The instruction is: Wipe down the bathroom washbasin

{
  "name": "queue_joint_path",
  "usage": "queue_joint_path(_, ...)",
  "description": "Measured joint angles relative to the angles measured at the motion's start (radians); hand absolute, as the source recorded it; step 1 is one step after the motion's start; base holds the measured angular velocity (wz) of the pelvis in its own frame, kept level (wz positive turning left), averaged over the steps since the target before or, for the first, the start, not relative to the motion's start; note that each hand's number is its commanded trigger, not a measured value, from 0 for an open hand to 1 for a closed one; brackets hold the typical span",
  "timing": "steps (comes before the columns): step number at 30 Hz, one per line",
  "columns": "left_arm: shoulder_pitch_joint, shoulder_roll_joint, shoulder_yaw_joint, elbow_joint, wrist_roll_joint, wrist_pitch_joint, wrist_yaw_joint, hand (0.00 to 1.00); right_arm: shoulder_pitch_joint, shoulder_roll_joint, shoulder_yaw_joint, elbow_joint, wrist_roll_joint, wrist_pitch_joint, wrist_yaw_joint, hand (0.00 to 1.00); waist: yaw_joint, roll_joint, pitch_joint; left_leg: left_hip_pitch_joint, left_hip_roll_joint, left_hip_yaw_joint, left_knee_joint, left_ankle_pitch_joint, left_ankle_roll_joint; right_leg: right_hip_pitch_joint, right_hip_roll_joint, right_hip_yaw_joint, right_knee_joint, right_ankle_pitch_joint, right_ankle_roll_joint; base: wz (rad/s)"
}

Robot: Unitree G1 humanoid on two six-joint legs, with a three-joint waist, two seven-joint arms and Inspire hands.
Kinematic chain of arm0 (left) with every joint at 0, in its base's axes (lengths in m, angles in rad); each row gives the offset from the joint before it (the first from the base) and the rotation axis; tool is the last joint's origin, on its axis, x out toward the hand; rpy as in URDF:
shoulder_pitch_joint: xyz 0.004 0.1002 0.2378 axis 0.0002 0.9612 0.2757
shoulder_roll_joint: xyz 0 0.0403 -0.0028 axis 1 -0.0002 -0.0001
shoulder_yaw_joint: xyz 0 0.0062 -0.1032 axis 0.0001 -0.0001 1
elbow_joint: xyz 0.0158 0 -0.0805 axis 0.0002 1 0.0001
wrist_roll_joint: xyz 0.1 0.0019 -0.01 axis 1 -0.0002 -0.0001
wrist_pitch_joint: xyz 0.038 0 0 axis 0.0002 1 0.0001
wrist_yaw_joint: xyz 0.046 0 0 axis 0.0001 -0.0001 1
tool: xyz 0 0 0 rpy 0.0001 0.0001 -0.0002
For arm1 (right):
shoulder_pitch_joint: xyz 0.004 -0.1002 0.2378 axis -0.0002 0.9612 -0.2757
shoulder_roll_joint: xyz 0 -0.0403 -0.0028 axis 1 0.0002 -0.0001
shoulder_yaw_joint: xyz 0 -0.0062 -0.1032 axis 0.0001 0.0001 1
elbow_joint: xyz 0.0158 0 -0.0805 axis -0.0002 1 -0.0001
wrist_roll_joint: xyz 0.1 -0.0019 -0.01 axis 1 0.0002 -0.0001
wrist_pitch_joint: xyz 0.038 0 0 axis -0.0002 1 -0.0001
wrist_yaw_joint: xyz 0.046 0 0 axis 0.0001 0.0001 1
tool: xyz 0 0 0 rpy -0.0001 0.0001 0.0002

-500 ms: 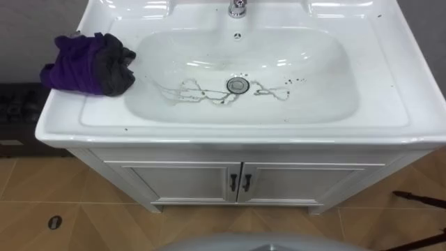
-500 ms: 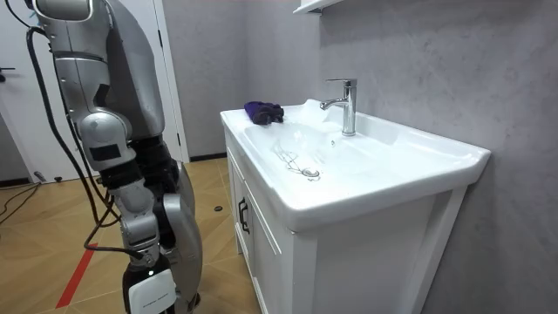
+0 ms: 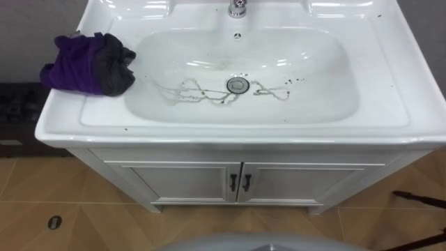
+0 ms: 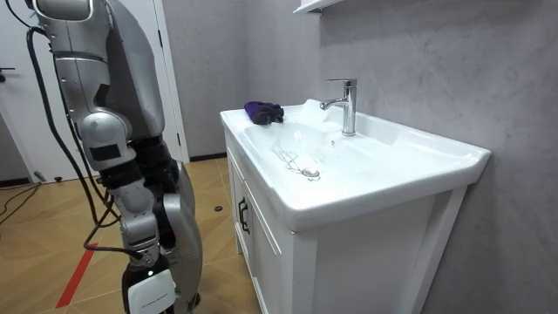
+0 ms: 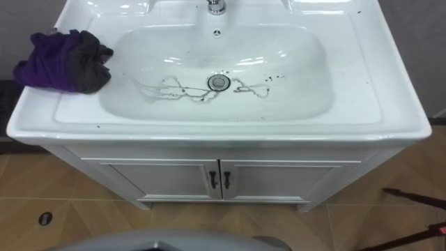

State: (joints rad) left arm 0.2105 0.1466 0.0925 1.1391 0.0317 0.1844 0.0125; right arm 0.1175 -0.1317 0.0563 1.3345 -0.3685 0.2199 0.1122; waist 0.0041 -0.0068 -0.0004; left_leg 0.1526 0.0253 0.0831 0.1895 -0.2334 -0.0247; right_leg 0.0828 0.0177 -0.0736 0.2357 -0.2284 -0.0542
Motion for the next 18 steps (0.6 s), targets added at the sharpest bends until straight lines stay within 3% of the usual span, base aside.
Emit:
queue_joint_path(7, 0.003, -0.001, 0.000, 0.001, -0.003, 0.008, 0.007, 0.00, 0.002, 0.000, 0.000, -0.002, 0.002, 0.000, 0.000, 0.00, 0.000, 0.000, 0.0000, -0.001, 0.000, -0.001, 0.000, 0.000, 0.000, 0.001, 0.000, -0.002, -0.001, 0.000, 0.000, 0.00)
queue_joint_path(18, 0.001, -0.015, 0.007, 0.001, -0.006, 0.007, 0.088, 0.00, -0.010, 0.000, 0.001, 0.007, 0.006, 0.000, 0.011, 0.00, 0.003, -0.002, -0.0005, -0.001, 0.000, -0.010, 0.000, 0.000, 0.000, 0.004, -0.001, -0.011, -0.003, 0.000, 0.000, 0.01)
